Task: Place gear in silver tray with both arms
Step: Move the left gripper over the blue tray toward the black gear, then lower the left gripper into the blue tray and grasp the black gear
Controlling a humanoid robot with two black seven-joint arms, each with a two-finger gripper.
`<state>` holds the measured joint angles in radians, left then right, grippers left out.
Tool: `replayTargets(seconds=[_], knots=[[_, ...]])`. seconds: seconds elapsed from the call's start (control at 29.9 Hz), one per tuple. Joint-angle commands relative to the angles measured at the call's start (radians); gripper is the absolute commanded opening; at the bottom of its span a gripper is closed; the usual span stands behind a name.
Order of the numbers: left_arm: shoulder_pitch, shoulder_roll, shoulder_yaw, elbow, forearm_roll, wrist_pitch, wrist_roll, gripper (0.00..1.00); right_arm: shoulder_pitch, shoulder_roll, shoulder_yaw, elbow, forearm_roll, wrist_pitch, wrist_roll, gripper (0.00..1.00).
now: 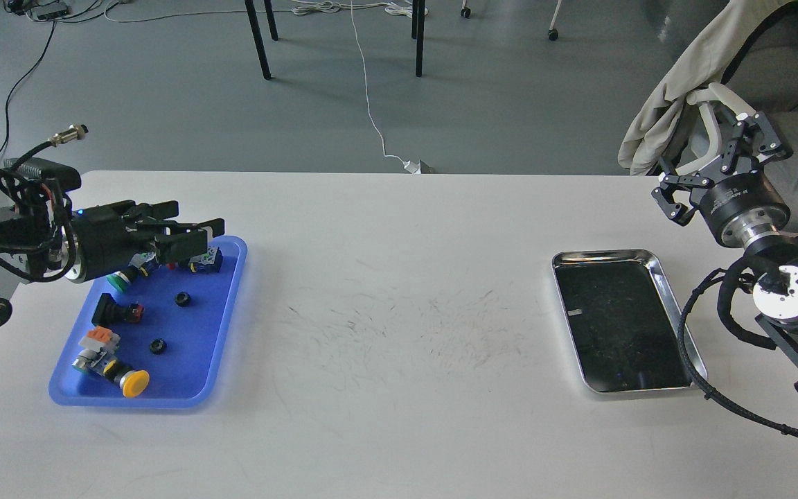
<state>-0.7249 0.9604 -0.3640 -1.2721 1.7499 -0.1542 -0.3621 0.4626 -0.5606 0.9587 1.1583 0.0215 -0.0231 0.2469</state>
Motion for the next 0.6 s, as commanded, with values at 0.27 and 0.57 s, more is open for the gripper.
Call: replayTargets(seconds=[0.27, 0.57], knots=[[0.028, -0.06, 0.037, 0.088, 0.157, 0.034, -0.038, 0.93, -0.002, -0.009, 0.002, 0.001, -0.002, 0.0, 0.002, 0.99], [0.038, -0.089, 0.069, 0.149, 0.189, 0.076, -0.041, 0.93, -0.002, -0.01, 0.002, 0.001, -0.002, 0.0, 0.002, 0.99]])
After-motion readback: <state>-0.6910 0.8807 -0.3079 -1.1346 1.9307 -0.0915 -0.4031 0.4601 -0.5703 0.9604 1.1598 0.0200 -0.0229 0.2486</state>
